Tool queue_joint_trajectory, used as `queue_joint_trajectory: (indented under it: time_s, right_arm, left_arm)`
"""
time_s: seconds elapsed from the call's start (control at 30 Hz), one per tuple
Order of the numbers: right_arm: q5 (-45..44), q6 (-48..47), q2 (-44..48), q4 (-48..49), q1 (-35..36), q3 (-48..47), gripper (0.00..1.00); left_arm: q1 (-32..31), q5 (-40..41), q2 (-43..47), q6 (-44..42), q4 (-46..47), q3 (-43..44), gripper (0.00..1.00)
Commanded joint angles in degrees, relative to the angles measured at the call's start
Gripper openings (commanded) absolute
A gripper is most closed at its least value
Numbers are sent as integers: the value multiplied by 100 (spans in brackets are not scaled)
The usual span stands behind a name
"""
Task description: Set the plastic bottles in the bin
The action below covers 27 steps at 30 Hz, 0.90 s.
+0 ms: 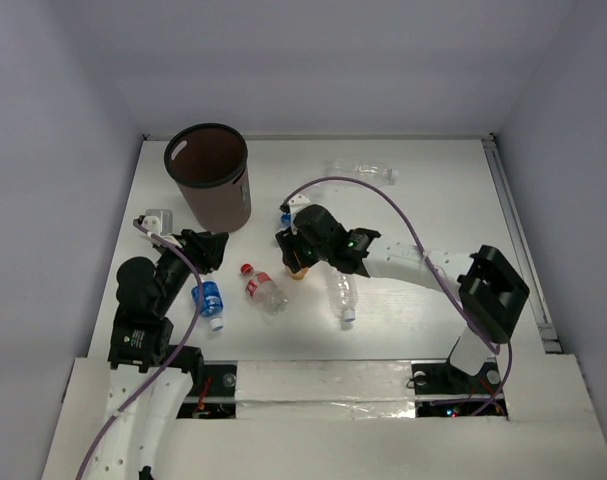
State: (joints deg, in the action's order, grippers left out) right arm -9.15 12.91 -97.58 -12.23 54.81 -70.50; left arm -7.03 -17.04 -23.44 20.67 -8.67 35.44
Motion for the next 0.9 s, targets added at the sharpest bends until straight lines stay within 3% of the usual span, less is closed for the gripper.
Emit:
queue_joint_trajectory:
  time_s: [0.0, 0.23, 0.37, 0.6, 0.87]
  right_arm:
    - [-227, 10, 169, -7, 39, -219, 56]
    - [-728, -121, 1223, -271, 39, -569, 50]
    - [-940, -306, 1470, 97, 39, -1498, 50]
    - [-790, -429, 304, 1378, 39, -3264, 51]
    - [-808, -596, -1701, 1267, -13, -5797, 52]
  left_arm:
    - [-9, 51, 68, 25, 146, 191, 43]
    - [-62, 305, 164, 34, 58, 244, 43]
    - [-62, 762, 287, 69, -178, 349, 42]
    - [-237, 1939, 533, 253, -566, 543, 33]
    - [-431, 1897, 542, 254, -540, 517, 33]
